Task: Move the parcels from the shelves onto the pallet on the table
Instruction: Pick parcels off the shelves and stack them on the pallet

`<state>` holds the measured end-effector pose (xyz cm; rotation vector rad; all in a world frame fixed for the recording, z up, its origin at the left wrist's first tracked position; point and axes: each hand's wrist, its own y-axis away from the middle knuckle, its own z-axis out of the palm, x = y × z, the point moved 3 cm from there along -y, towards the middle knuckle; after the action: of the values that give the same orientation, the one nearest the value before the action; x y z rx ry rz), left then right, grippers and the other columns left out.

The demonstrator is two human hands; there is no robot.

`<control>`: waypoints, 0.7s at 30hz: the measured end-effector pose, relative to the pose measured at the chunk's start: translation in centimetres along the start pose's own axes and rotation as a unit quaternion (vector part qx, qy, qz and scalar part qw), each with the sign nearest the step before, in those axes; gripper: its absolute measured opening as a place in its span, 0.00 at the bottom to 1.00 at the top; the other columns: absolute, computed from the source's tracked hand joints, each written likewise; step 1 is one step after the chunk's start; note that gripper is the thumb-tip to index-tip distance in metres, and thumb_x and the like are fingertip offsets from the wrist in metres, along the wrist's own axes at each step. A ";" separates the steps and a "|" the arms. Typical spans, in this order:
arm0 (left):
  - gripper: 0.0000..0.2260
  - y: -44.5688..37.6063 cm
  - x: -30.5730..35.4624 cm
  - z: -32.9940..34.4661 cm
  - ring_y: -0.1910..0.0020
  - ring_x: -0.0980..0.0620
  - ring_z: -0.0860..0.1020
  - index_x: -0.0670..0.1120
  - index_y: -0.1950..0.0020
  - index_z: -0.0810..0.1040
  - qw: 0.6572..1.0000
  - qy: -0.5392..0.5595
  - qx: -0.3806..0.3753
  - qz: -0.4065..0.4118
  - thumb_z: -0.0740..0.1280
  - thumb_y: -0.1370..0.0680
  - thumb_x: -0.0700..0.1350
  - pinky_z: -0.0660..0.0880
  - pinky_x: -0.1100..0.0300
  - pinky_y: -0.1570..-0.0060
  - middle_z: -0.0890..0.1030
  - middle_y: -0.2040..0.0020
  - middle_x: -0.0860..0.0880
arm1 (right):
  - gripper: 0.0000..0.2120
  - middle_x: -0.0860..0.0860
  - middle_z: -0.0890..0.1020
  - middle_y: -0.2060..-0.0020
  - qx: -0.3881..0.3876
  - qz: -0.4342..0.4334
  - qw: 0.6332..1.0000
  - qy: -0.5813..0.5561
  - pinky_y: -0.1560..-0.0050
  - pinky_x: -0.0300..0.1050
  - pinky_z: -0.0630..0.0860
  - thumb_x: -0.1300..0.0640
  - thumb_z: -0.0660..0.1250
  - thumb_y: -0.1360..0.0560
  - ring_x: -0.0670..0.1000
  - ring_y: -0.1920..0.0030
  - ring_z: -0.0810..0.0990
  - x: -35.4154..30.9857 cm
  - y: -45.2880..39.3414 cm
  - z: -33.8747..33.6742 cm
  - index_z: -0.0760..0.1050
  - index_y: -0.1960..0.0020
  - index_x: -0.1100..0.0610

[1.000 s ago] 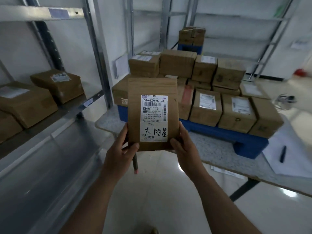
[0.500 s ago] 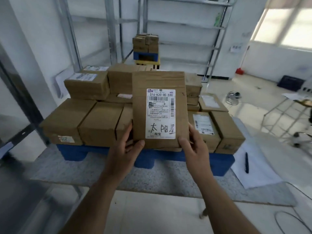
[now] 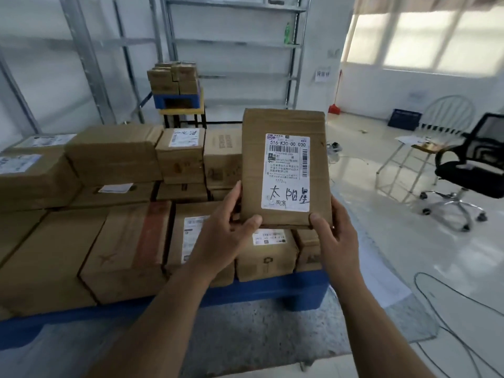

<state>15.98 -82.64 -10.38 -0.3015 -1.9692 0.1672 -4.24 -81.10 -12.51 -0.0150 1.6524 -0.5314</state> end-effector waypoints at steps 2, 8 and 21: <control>0.34 -2.5 0.5 2.0 0.38 0.58 0.73 0.57 0.24 0.53 1.000 -0.016 0.000 0.001 0.66 0.25 0.56 0.74 0.59 0.40 0.67 0.29 0.54 | 0.21 0.43 0.79 0.42 0.013 0.009 1.000 0.007 0.54 0.30 0.76 0.57 0.64 0.22 0.37 0.48 0.79 1.2 -2.7 -1.4 0.67 0.30 0.51; 0.30 -9.6 1.1 7.1 0.35 0.58 0.65 0.51 0.24 0.54 0.998 -0.065 0.020 0.001 0.64 0.22 0.52 0.64 0.63 0.43 0.65 0.27 0.49 | 0.20 0.45 0.81 0.45 0.011 0.031 0.999 0.033 0.56 0.33 0.73 0.49 0.64 0.24 0.41 0.50 0.80 4.6 -10.8 -4.0 0.70 0.32 0.49; 0.27 -19.6 0.6 9.2 0.51 0.46 0.80 0.47 0.29 0.63 0.964 -0.225 0.124 -0.074 0.57 0.23 0.60 0.79 0.49 0.52 0.80 0.44 0.44 | 0.16 0.44 0.80 0.55 -0.106 0.052 0.989 0.086 0.66 0.30 0.69 0.47 0.60 0.21 0.42 0.57 0.78 8.4 -23.7 -1.9 0.72 0.36 0.53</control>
<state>4.66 -101.06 -8.58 0.0565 -2.3784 0.4102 -14.38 -104.21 -12.01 -0.0403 1.8613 -0.2824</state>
